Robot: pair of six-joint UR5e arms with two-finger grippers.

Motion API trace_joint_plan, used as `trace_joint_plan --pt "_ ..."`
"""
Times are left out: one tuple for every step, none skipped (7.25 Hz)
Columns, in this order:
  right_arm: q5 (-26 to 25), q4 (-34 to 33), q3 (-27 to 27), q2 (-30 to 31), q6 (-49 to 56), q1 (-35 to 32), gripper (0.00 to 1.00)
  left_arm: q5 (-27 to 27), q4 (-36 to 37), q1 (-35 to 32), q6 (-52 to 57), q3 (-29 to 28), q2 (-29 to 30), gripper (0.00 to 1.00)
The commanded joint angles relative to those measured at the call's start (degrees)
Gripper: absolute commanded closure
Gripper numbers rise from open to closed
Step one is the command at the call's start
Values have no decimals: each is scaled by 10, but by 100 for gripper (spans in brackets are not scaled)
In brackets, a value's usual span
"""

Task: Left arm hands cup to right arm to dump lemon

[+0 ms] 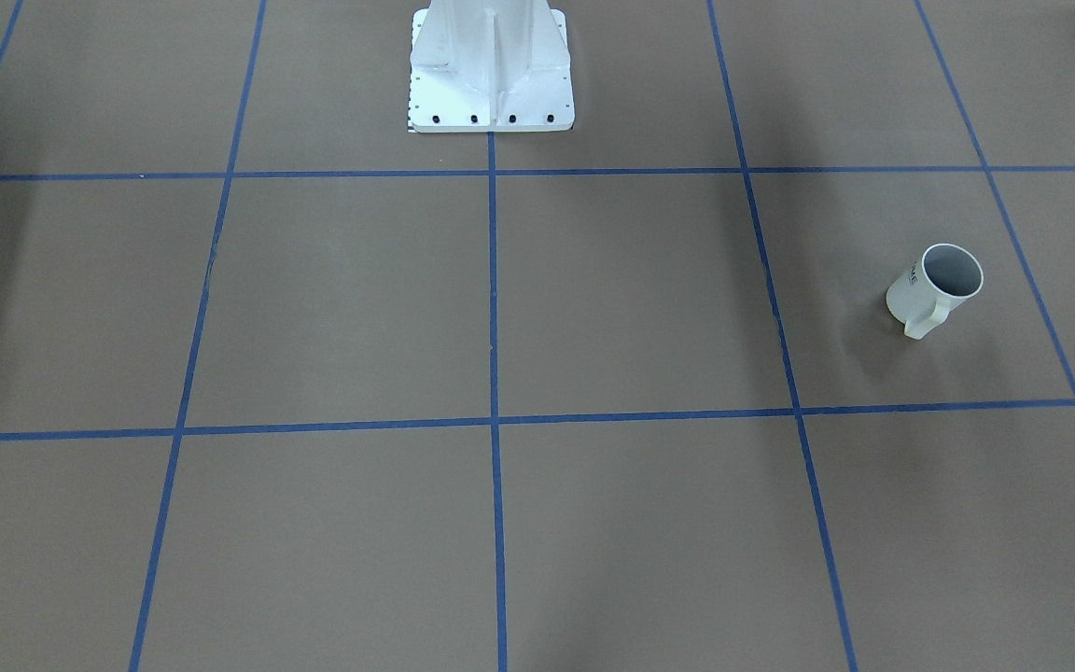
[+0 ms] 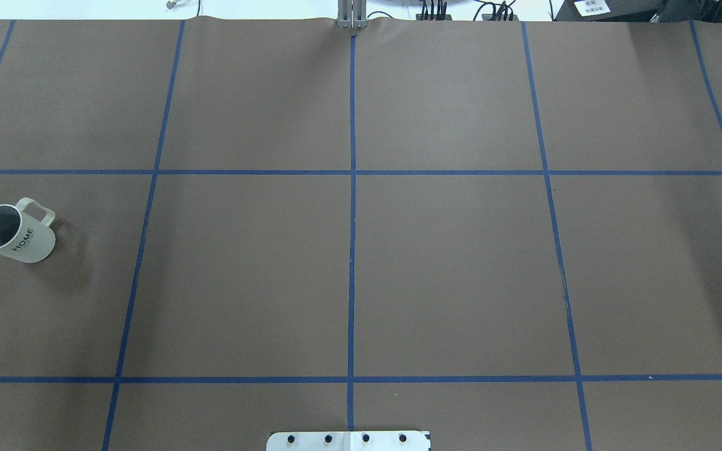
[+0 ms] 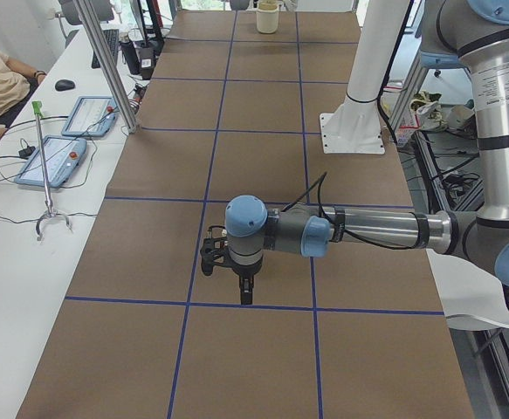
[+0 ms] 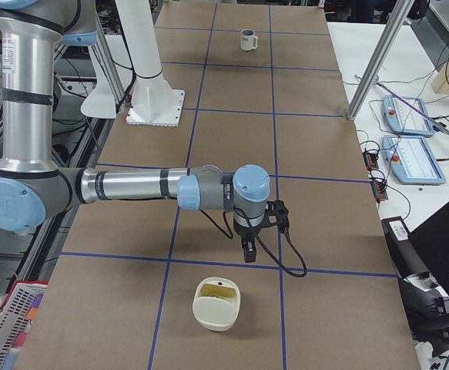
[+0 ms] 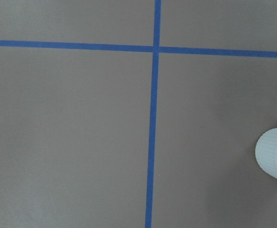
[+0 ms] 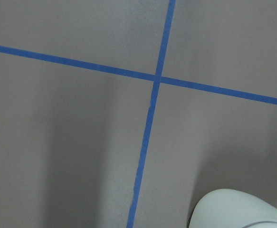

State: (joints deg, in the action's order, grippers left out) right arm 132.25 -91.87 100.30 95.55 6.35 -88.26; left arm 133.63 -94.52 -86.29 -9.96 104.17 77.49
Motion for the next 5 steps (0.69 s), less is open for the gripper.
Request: trace_joint_plan --pt "6 1 2 7 1 2 0 -1 0 1 -4 -6 3 0" --pt "5 0 2 5 0 3 0 -3 2 1 -2 -15 6 0" --pt "6 -2 1 5 1 3 0 0 1 0 -4 -8 8 0" --pt "5 -3 1 7 1 5 0 0 1 0 -4 -7 10 0" --pt "6 -5 -1 8 -1 9 0 -1 0 1 -2 -10 10 0"
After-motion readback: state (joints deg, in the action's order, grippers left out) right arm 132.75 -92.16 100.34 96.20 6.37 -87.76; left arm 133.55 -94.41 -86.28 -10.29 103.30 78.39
